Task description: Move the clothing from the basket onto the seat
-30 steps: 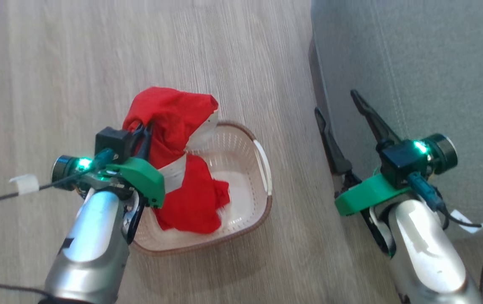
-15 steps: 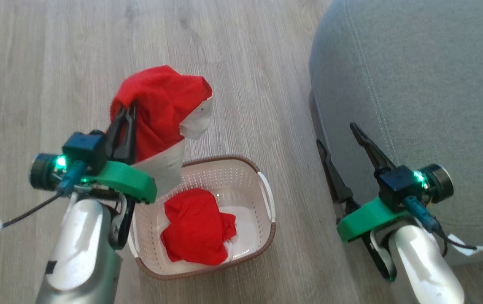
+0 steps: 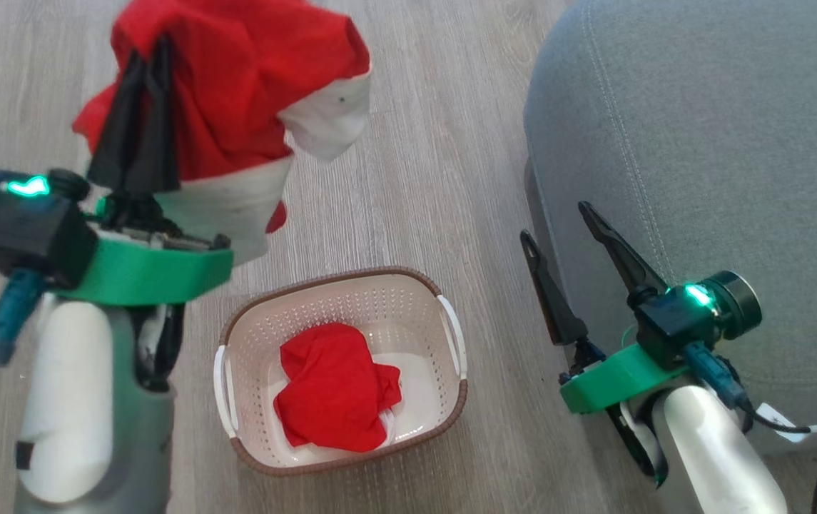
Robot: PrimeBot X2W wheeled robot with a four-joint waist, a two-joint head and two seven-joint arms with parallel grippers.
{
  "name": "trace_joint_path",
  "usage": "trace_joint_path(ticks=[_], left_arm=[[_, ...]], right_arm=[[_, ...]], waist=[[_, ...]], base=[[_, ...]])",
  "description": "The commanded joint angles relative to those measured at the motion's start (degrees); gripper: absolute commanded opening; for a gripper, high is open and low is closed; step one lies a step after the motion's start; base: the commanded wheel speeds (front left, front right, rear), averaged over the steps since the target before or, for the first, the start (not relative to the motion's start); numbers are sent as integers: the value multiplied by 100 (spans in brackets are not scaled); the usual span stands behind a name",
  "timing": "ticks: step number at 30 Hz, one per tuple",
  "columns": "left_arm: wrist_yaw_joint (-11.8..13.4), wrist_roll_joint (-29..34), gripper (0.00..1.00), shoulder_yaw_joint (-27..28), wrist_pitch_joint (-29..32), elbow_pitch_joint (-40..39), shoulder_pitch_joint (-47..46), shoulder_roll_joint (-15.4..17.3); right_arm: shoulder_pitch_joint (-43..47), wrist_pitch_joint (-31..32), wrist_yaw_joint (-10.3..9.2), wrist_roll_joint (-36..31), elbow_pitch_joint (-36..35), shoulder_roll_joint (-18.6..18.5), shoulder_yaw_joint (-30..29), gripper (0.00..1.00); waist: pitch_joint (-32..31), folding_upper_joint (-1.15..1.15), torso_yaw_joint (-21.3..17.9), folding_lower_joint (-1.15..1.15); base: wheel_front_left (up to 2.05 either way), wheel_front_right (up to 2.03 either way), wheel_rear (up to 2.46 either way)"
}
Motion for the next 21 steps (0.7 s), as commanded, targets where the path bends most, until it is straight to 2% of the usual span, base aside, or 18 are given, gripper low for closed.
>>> trace_joint_path(ticks=[1, 7, 13, 21], left_arm=[[-32, -3, 0, 258, -28, -326, -351, 54], [-197, 19, 0, 224, -28, -525, -394, 38], [-377, 111, 0, -325, -28, -432, -301, 217], [-403, 103, 0, -1153, -28, -494, -294, 565]], right_arm=[[-5, -36, -1, 49, -273, -46, 176, 100], [-38, -36, -1, 164, -703, -189, 463, 100], [-215, -36, -1, 204, -1281, -510, 874, 100], [-397, -36, -1, -15, -1336, -713, 971, 100]], waist=[[0, 0, -6, 1], [-8, 0, -24, 1], [14, 0, -44, 1], [31, 0, -22, 1]], base=[[0, 0, 0], [0, 0, 0], [0, 0, 0], [0, 0, 0]])
